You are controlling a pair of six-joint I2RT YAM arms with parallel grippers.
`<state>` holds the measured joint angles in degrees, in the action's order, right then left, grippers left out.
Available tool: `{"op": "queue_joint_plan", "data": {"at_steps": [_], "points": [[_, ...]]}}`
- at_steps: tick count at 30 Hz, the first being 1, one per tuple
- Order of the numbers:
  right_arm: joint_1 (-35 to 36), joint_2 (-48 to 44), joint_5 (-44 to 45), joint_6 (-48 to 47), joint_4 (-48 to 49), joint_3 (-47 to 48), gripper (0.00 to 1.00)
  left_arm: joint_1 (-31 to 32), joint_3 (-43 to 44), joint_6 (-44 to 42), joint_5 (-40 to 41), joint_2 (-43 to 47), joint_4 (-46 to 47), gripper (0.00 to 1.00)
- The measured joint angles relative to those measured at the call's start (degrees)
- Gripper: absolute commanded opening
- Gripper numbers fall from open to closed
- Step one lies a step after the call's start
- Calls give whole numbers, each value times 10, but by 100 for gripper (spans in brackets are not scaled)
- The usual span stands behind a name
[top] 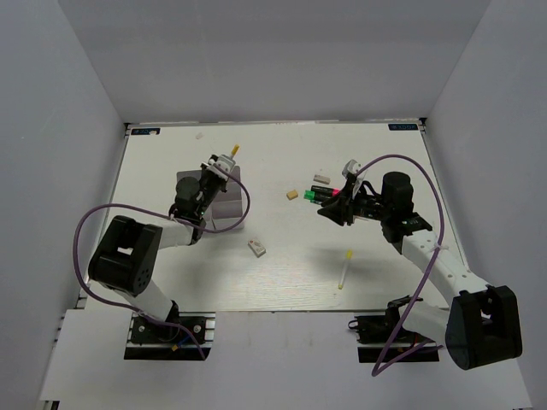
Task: Sort the stationery into containers
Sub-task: Place the pen in the storage box, then pick up the pen from the center of the board.
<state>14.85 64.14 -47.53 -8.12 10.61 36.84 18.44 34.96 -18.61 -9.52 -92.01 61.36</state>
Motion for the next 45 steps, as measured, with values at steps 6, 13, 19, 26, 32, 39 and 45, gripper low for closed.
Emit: {"op": "queue_joint_plan", "data": {"at_steps": [6,13,19,26,32,39,45], "points": [[-3,0,-7,0,1,0,37,-9,-10,-2,-26,-3,4,0],[-4,0,-11,0,1,0,39,-23,-10,-6,-51,-19,8,0],[-6,0,-13,0,1,0,40,-33,-16,-13,-66,-29,11,2],[-7,10,-22,0,2,0,44,-34,-30,-15,-84,-29,22,43],[-7,11,-27,0,2,0,48,-34,-52,-14,-83,-13,26,67],[-7,12,-45,-25,-4,0,61,-34,-54,2,-76,32,33,86],[-7,45,-63,-190,-129,47,39,-30,-20,93,-32,138,-87,75]]}}
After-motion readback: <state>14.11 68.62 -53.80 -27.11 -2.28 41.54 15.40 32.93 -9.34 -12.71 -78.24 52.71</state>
